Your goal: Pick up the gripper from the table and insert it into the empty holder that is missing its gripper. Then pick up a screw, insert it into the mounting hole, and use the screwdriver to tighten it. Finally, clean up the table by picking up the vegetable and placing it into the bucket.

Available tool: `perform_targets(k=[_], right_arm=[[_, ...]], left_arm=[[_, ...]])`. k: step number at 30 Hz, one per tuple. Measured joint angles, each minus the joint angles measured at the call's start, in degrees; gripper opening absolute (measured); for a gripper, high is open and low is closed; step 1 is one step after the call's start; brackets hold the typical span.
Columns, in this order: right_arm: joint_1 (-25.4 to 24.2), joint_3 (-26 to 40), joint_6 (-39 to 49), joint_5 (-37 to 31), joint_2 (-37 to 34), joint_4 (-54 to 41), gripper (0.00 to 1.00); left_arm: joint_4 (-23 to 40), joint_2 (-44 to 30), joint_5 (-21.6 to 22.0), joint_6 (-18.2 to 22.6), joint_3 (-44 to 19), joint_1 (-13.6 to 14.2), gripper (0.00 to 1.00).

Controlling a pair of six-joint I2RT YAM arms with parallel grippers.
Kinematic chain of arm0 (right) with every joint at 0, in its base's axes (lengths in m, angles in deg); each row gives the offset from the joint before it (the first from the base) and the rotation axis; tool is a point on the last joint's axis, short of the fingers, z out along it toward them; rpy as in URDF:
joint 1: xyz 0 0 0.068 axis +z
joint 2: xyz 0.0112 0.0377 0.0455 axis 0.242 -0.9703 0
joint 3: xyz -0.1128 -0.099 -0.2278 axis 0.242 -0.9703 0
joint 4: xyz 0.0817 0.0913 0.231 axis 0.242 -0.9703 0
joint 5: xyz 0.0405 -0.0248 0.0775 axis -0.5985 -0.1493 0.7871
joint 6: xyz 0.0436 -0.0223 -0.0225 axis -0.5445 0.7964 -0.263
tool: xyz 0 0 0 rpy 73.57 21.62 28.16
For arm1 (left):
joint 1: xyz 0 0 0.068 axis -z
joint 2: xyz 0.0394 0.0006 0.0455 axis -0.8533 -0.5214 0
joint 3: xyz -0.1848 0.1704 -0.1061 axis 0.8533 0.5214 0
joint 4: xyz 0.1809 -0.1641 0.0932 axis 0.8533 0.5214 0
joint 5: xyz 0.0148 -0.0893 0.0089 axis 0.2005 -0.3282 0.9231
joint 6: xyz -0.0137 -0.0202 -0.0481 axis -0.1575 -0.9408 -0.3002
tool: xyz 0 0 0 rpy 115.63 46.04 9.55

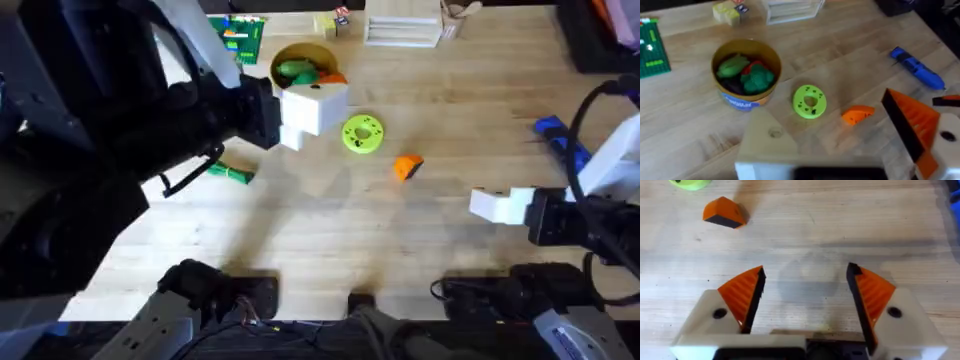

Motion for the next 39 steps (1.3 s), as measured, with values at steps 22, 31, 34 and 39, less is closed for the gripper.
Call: perform_targets(k=[22, 31, 34, 39], right_arm=[[0.01, 0.0, 0.0, 0.0, -0.01, -0.04, 0.99], [0.01, 0.0, 0.0, -0.01, 0.0, -0.04, 0.992], [-0.01, 0.0, 0.0, -0.01, 0.0, -0.05, 0.992], [0.01, 0.0, 0.0, -0.01, 0.0, -0.04, 0.992]], left_arm=[[-2.11, 1.48, -1.85, 7.4, 0.6, 1.79, 0.993], [-20.35, 5.63, -2.83, 13.8, 15.81, 3.48, 0.993], [-28.67, 11.01, -2.92, 14.63, 23.91, 4.63, 0.993], [-38.94, 20.73, -2.9, 15.4, 36.26, 6.23, 0.992]])
